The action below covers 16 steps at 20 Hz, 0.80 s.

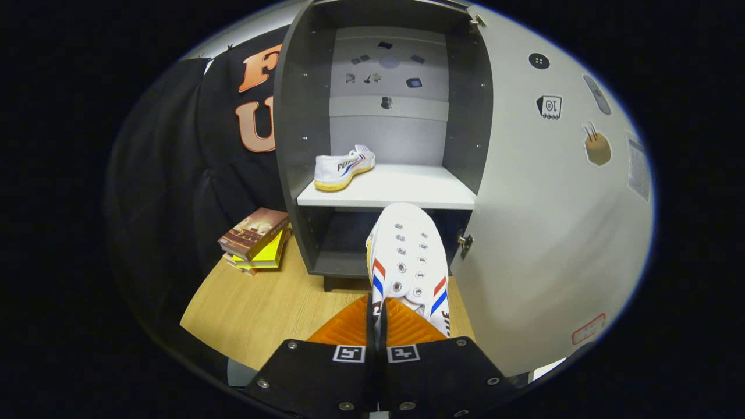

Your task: Open the shoe cabinet door, grab the shoes and put them into the shoe cabinet, then close the shoe cabinet door.

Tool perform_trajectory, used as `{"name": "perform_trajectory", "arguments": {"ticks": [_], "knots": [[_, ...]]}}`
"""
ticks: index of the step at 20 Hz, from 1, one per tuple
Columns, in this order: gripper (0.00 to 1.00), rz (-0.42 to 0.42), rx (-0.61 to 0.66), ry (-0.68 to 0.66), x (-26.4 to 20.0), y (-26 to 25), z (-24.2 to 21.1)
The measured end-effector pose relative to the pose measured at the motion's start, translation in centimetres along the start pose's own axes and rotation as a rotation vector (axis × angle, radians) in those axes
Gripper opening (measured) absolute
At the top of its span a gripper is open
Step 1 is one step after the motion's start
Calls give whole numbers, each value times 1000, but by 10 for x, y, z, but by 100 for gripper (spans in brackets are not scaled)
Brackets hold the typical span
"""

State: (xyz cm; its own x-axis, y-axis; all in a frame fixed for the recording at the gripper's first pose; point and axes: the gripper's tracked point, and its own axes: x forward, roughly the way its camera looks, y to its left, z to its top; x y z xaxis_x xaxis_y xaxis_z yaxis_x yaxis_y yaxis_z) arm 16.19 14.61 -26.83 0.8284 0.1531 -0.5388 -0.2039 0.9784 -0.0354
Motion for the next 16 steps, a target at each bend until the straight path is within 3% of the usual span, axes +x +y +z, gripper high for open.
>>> {"name": "perform_trajectory", "arguments": {"ticks": [10,16], "knots": [[0,-2,-75,-144,-2,14,117],[0,-4,-90,-177,40,17,172]]}}
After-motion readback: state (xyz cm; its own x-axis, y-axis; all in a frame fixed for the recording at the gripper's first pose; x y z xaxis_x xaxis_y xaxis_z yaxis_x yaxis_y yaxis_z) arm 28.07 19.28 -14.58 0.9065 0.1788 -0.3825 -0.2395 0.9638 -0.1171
